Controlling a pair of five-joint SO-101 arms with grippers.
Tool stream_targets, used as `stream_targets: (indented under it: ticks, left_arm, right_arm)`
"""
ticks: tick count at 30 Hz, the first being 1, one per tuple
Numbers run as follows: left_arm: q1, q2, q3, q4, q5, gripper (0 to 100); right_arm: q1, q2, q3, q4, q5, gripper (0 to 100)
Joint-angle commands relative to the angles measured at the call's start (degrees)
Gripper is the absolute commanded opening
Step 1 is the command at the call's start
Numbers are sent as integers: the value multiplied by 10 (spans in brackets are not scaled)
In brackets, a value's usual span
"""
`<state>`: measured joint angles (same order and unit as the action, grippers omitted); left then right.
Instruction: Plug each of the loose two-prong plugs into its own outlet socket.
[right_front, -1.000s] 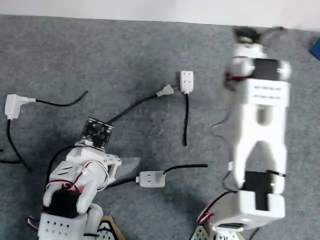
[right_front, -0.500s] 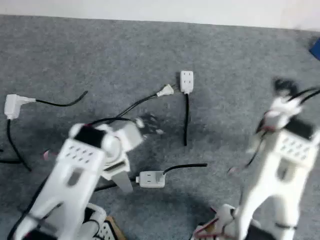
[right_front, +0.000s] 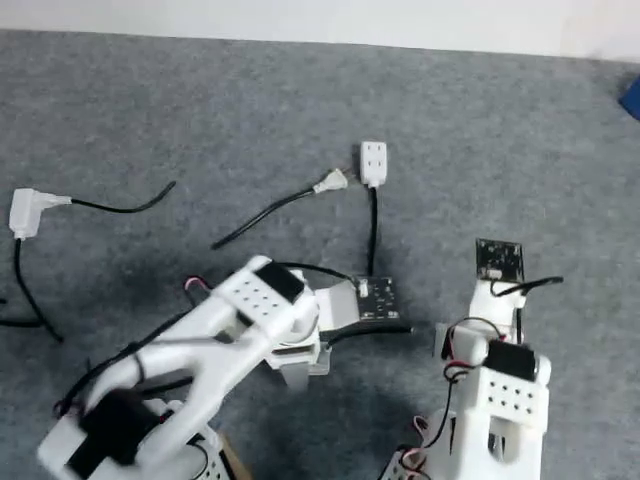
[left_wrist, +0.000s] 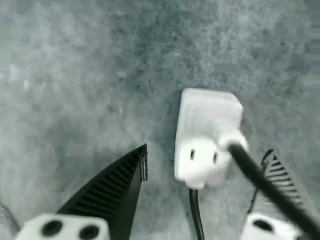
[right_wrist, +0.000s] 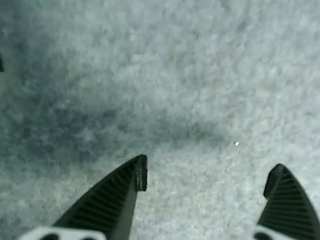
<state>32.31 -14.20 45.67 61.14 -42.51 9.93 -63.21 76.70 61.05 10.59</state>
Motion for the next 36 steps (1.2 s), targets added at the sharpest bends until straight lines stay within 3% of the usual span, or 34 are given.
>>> stream_targets:
  ticks: [1, 5, 10, 15, 18, 24, 29, 32, 36]
  left_arm:
    - [5, 58, -21, -44, 7, 345]
    - [5, 66, -21, -47, 7, 316]
    - [3, 71, -49, -26, 4, 20]
    - [-47, 68, -112, 64, 3, 6]
    - [-149, 68, -168, 82, 6, 5]
    - [-436, 78, -298, 63, 48, 6]
    - [-633, 188, -433, 51, 48, 6]
    - [-705, 318, -549, 57, 33, 6]
    - [-743, 505, -727, 115, 29, 6]
  right_arm:
    - [-2, -28, 1, -9, -4, 357]
    - [-2, -27, 1, -9, -4, 357]
    - [-2, -27, 1, -9, -4, 357]
    - [-2, -27, 2, -9, -4, 357]
    - [-2, -27, 2, -9, -4, 357]
    - [-3, -26, 3, -11, -4, 357]
    - [-3, -26, 3, -11, -4, 357]
    - [-3, -26, 3, -11, -4, 357]
    - [-11, -26, 3, -11, -4, 357]
